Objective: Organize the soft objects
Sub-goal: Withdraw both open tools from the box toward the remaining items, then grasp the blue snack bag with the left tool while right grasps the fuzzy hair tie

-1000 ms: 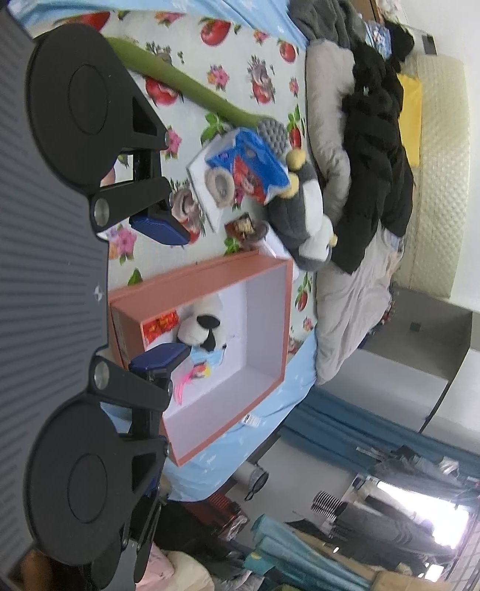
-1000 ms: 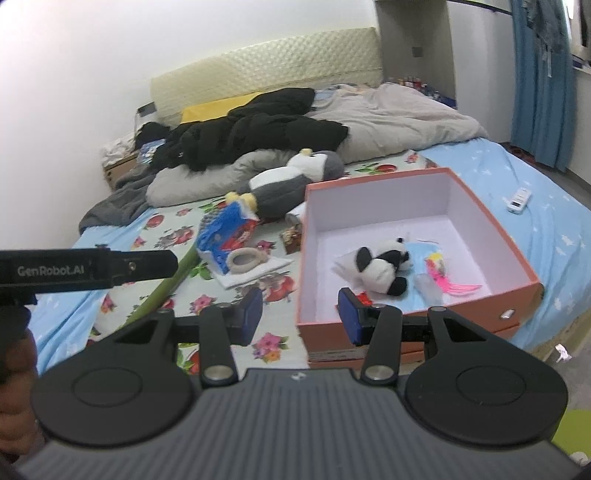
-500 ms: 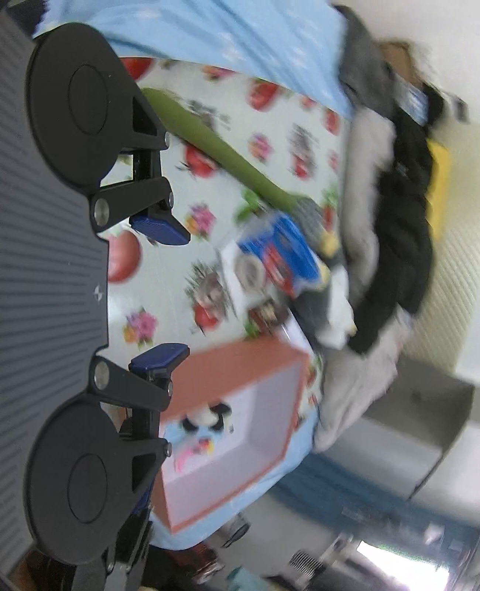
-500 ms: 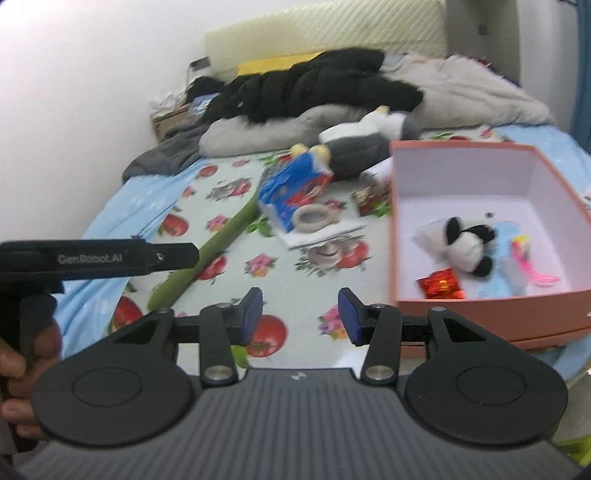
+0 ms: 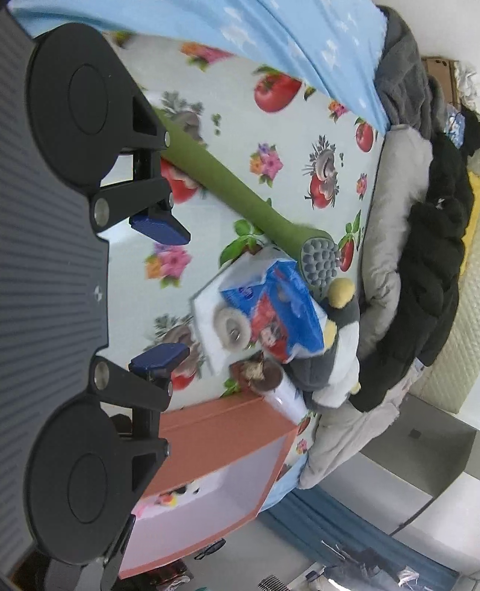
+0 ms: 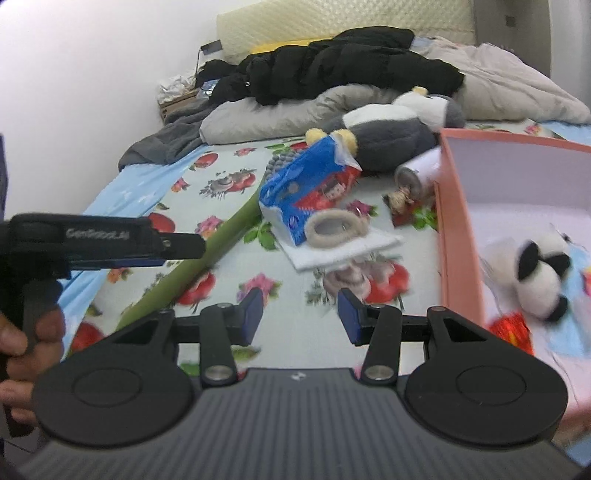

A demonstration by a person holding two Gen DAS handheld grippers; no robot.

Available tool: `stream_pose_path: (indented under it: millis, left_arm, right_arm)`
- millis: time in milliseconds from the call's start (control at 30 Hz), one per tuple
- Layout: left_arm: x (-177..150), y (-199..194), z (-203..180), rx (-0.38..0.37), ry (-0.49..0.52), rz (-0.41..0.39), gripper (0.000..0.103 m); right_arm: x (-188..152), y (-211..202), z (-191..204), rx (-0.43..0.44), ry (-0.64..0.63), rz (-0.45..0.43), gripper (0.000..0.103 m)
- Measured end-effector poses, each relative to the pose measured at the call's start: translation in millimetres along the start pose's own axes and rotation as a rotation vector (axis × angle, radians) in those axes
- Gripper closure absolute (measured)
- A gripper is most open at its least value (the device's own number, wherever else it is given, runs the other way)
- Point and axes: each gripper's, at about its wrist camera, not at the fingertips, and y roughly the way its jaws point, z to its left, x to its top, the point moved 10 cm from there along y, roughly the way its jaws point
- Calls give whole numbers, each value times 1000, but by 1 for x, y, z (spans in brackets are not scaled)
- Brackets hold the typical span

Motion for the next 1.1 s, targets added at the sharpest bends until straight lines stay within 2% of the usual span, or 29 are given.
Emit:
stream_pose_path:
  millis: [200,433,633,733,867,933,967,1033,1100]
  left_arm:
    - [23,58,14,3,12,20,39]
    - [39,107,31,-20,-75,35,39]
    - [51,137,35,-56,-86,43,39]
    - [55,151,35,-61,-89,56,39]
    - [56,167,35,-67,-98,75,40]
    - [56,175,36,-55,-101,90,44]
    - [57,177,37,-49,-101,90,50]
    - [59,179,36,-53,-99,83,62]
    - [60,180,37,-47,-111,79,78]
  right_arm:
    - [24,47,-2,11,-22,-49,56]
    - [31,103,-12,1,-25,-20,56]
    - [35,137,-11,9,-50,-4,57]
    - [36,151,-11,-7,-68,5,65]
    - [36,167,-15,-29,-84,20,68]
    - [35,172,-15,-22,-85,26,68]
    - [35,174,-14,-19,-92,28,69]
    - [34,177,-13,-23,-107,33,86]
    - [35,177,-12,-20,-102,31,91]
